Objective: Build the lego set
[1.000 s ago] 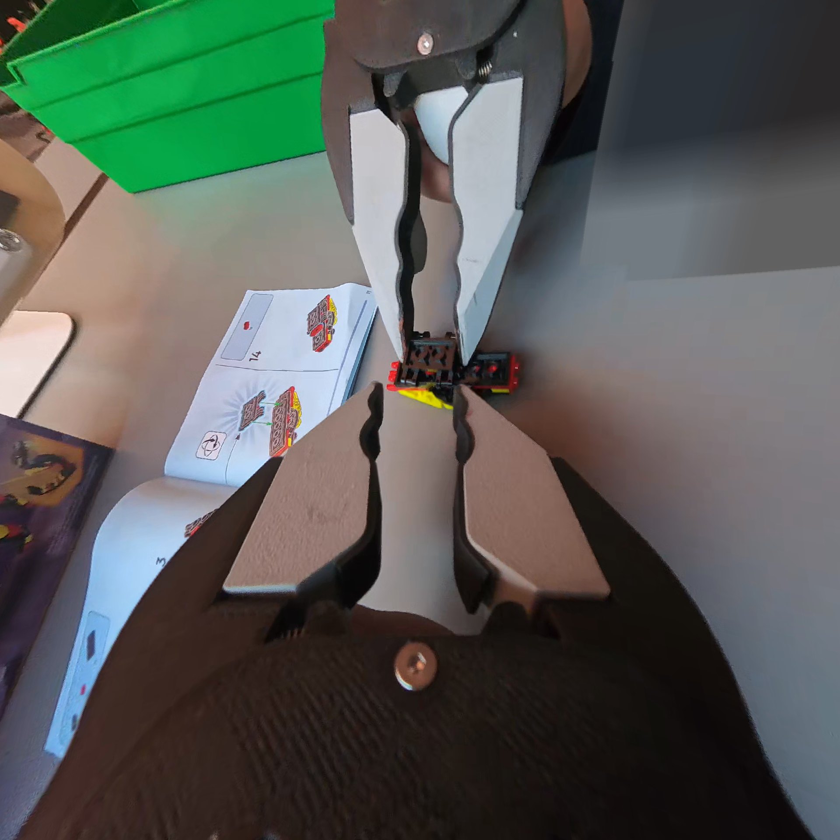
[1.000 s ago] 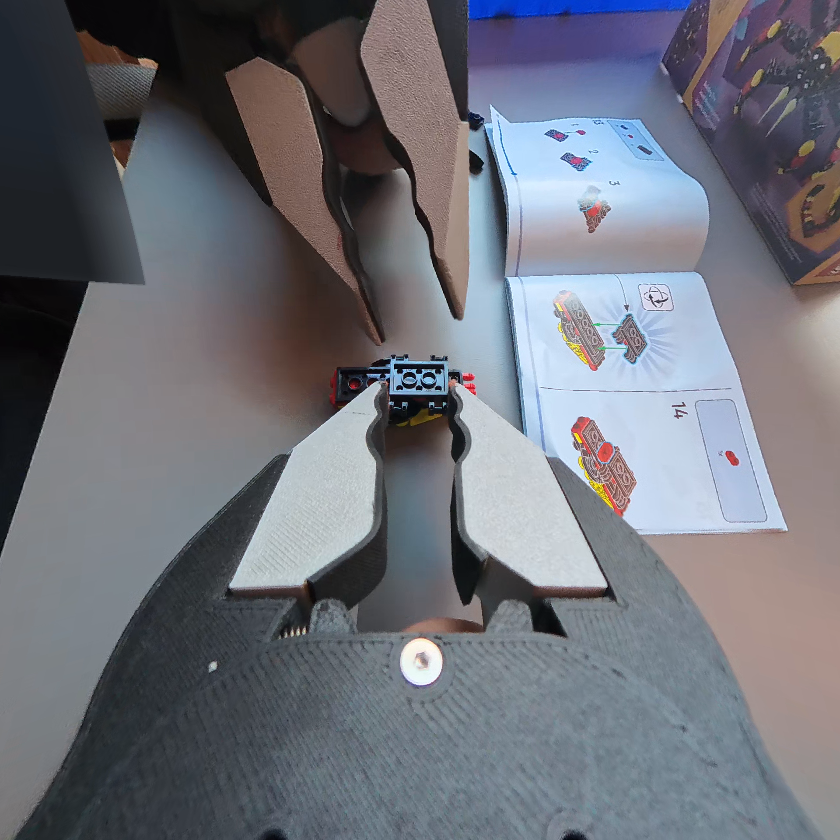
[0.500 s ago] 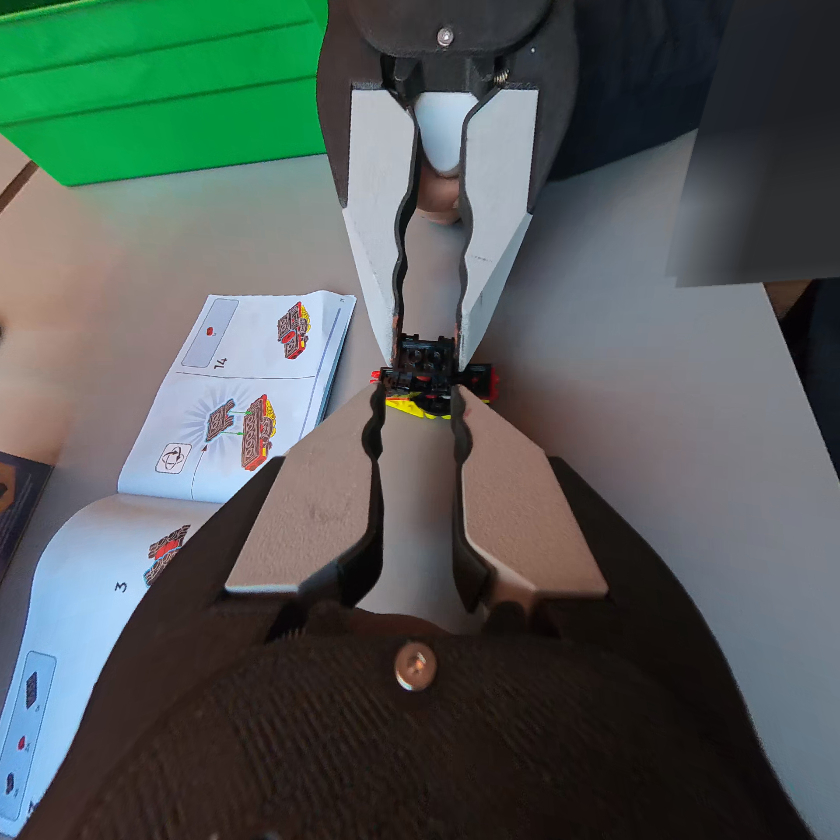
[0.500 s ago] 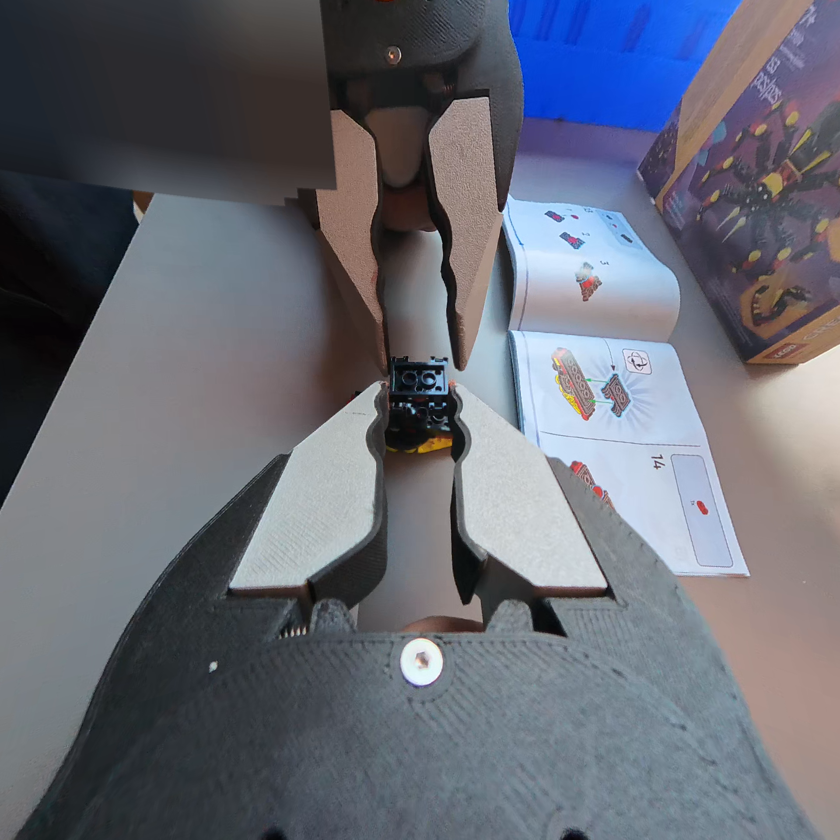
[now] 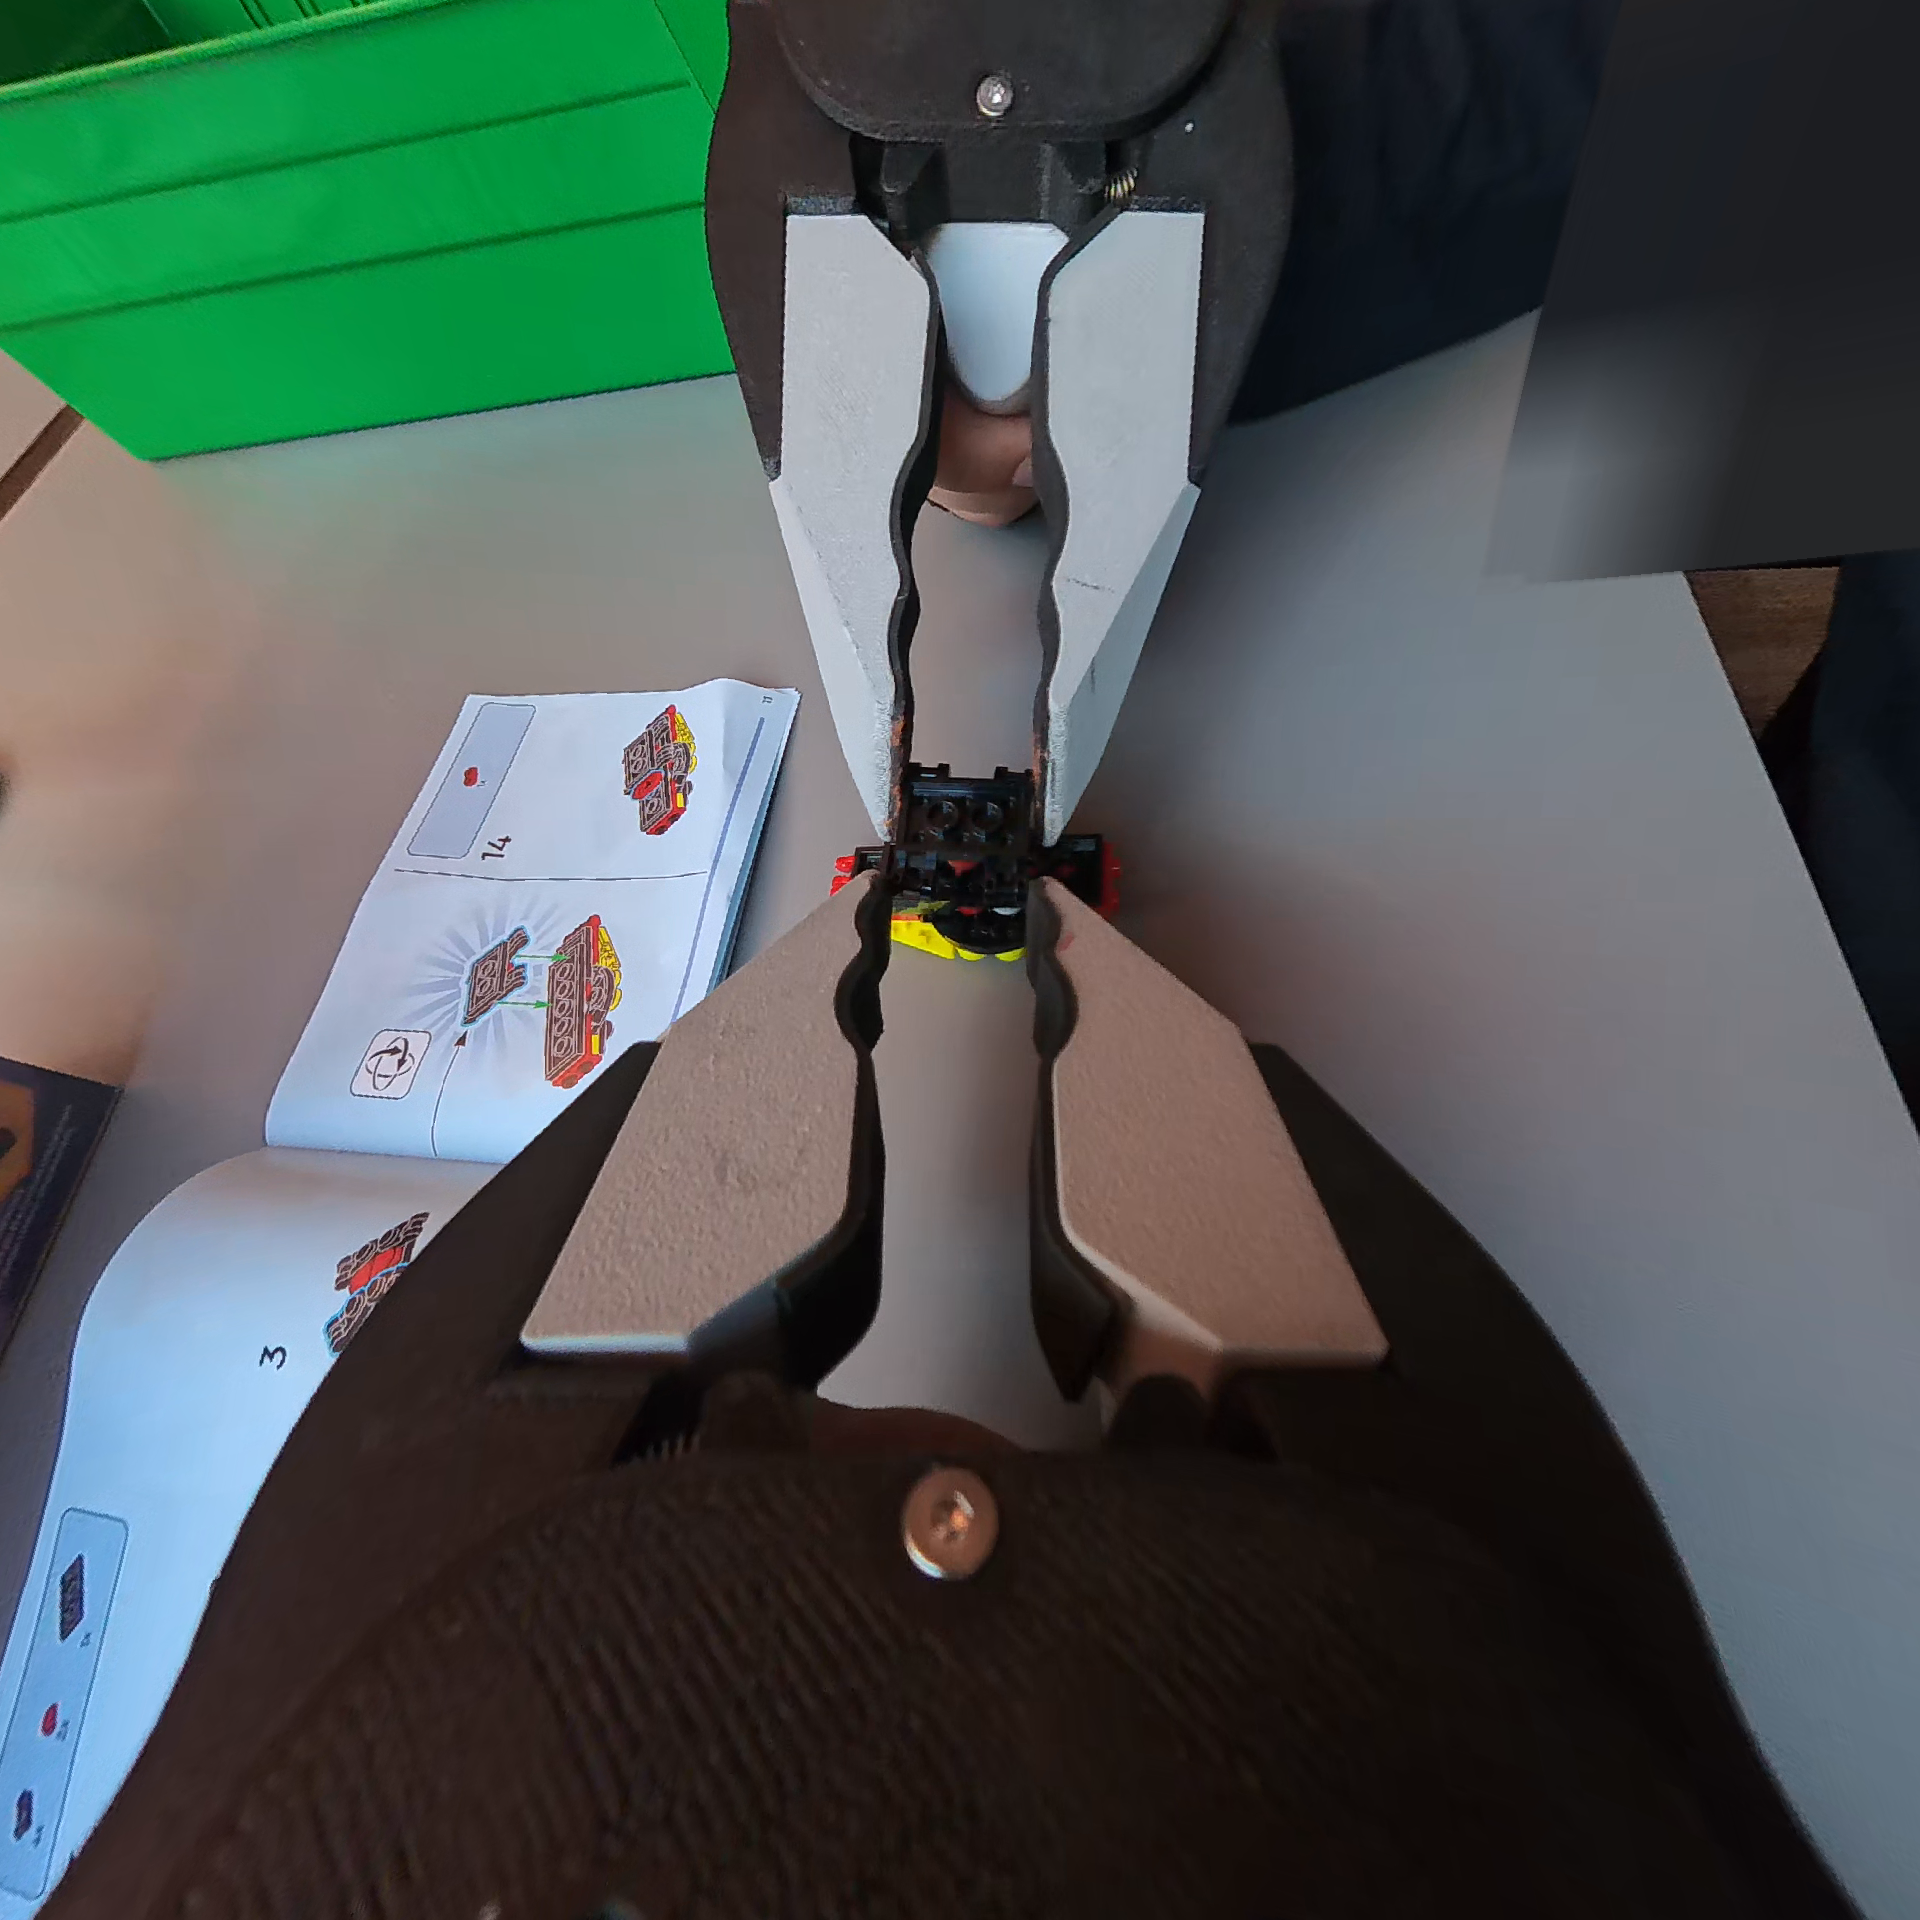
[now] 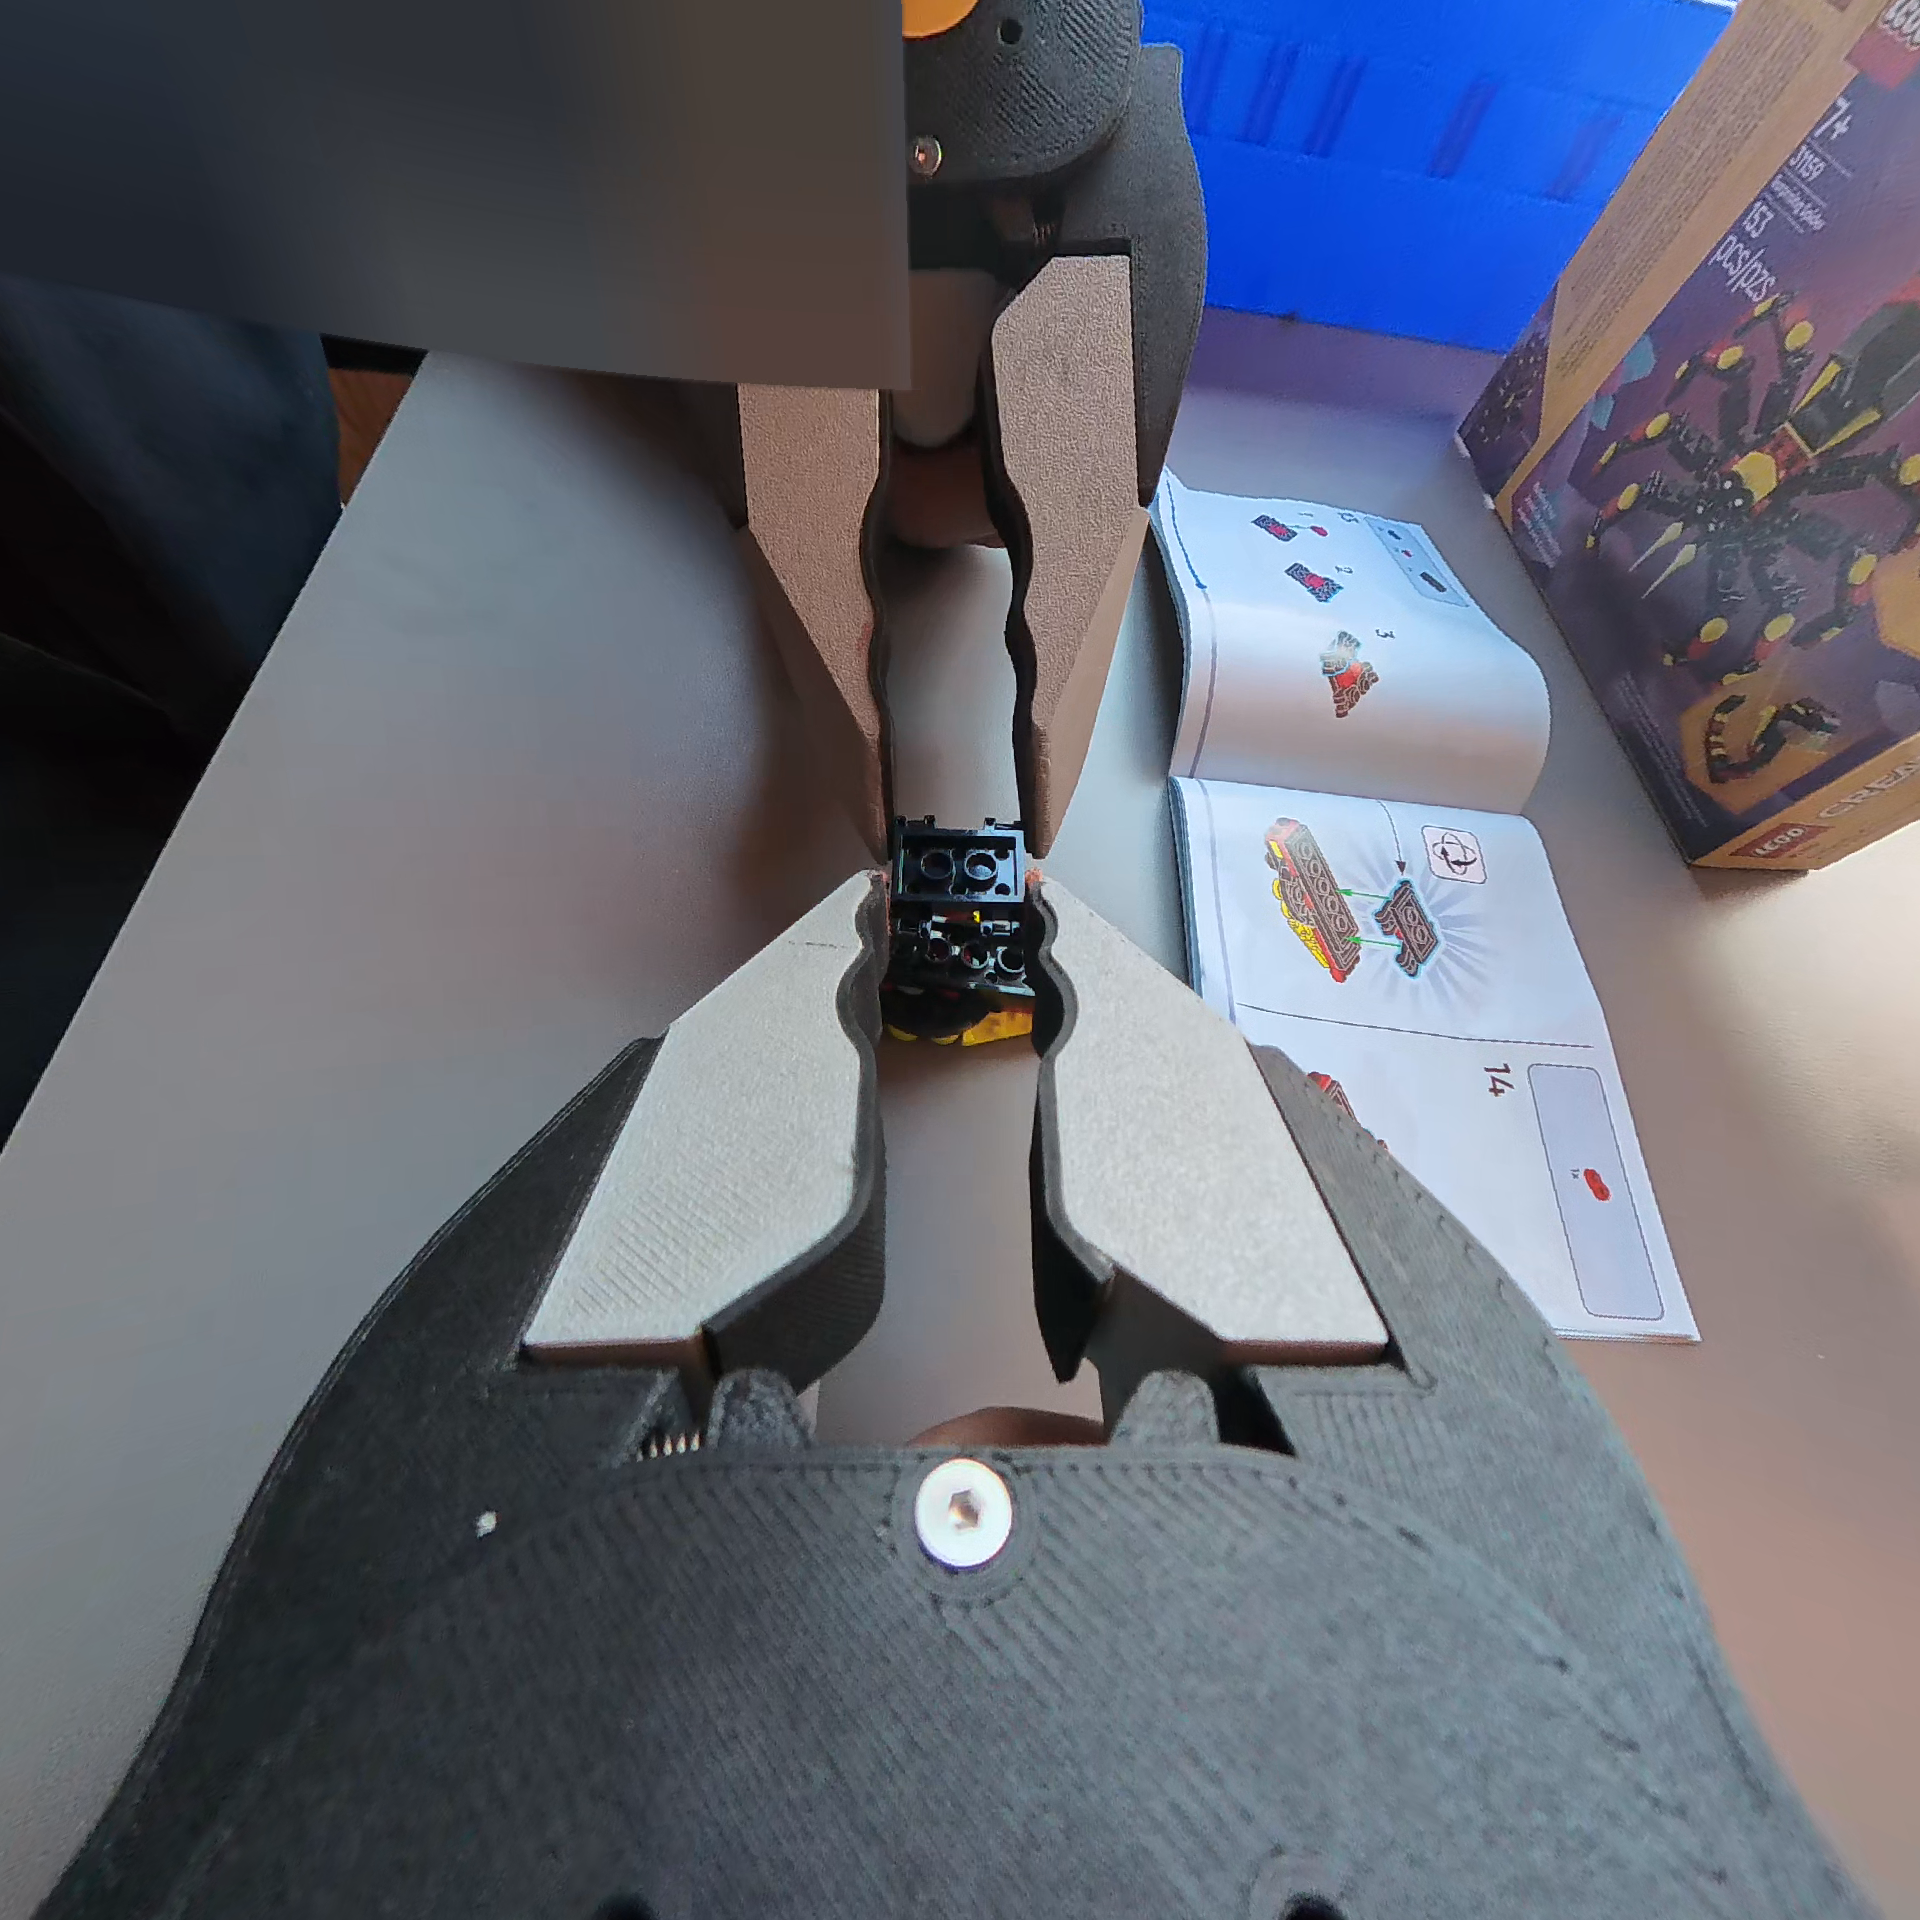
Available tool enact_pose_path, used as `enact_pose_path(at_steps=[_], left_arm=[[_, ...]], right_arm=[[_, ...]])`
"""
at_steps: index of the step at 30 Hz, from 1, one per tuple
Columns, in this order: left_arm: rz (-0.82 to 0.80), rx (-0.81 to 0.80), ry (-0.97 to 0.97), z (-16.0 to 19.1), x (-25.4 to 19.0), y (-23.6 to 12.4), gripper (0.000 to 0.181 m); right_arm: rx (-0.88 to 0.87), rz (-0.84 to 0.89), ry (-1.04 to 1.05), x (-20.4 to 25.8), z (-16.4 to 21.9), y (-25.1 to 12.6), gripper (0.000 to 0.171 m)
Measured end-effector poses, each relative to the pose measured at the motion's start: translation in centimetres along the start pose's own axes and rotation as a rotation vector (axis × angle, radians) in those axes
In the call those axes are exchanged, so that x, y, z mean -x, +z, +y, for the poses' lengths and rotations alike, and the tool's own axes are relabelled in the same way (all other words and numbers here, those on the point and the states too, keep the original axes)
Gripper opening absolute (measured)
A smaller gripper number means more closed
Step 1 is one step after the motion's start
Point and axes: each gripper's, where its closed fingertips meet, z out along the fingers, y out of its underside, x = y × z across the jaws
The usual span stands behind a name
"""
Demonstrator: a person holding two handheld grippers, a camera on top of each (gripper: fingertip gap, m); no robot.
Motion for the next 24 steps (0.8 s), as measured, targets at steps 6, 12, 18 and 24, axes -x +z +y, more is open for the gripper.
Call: enact_pose_path(at_steps=[6, 12, 18, 24], left_arm=[[-0.004, 0.005, 0.013, 0.04, -0.09, 0.02, 0.023], [-0.011, 0.000, 0.016, -0.01, -0.04, -0.04, 0.020], [-0.002, 0.001, -0.010, 0.04, 0.02, -0.07, 0.020], [-0.036, -0.017, -0.049, -0.12, 0.82, -0.30, 0.036]], right_arm=[[0.003, -0.005, -0.005, 0.13, 0.02, 0.01, 0.022], [-0.002, -0.005, 0.002, 0.06, -0.02, -0.06, 0.023], [0.006, 0.007, -0.001, -0.08, 0.07, 0.01, 0.022], [0.007, 0.018, 0.000, -0.32, 0.17, -0.13, 0.022]])
